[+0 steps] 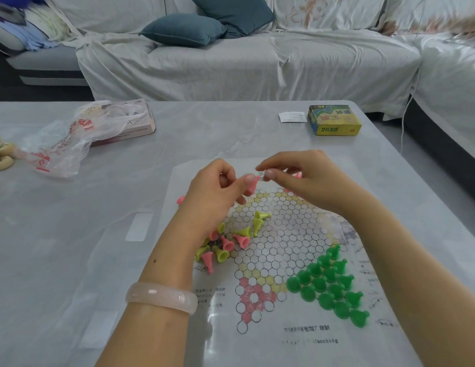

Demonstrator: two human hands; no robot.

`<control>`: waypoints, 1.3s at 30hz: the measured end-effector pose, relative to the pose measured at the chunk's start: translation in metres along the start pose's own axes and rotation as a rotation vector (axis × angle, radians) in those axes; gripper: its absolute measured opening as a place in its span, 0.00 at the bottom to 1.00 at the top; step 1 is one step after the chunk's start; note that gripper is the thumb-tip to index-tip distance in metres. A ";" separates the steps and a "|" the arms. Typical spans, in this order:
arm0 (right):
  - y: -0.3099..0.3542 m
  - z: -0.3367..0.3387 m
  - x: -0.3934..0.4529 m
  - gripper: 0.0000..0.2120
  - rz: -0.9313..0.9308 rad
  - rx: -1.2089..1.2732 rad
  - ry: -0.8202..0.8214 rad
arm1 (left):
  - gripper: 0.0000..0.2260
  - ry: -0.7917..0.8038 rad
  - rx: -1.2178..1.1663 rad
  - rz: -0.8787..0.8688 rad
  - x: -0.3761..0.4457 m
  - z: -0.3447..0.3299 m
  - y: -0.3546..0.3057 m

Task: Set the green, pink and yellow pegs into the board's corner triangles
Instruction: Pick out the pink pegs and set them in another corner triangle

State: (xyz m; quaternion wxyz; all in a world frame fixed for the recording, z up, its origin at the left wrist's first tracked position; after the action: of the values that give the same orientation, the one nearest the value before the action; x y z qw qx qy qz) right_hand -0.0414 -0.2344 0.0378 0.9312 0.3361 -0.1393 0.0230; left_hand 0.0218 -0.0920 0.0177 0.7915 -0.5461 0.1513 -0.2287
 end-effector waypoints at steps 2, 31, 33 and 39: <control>0.009 -0.003 -0.001 0.08 -0.004 0.122 0.040 | 0.12 -0.035 -0.143 -0.024 -0.001 0.002 -0.003; -0.035 0.047 -0.028 0.06 -0.188 0.219 -0.305 | 0.03 0.266 0.966 -0.012 -0.039 -0.016 0.013; -0.045 0.050 -0.035 0.04 -0.233 0.089 -0.241 | 0.02 0.268 0.955 -0.019 -0.037 -0.016 0.015; -0.062 0.038 -0.051 0.04 -0.275 -0.201 0.025 | 0.02 0.261 0.937 -0.038 -0.035 -0.014 0.017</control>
State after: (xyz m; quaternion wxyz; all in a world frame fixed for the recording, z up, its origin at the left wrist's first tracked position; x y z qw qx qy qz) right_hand -0.0916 -0.3036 0.0130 0.9561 0.2571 -0.0821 -0.1146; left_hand -0.0115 -0.0795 -0.0037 0.9223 -0.1006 0.1200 -0.3534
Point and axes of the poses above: each hand's wrist, its own x-axis towards the middle knuckle, its own z-axis out of the back of the hand, y = z × x, the point moved 4 cm from there along x, towards the middle knuckle, and after that the axes turned 3 degrees about z, right-handed, at the moved point
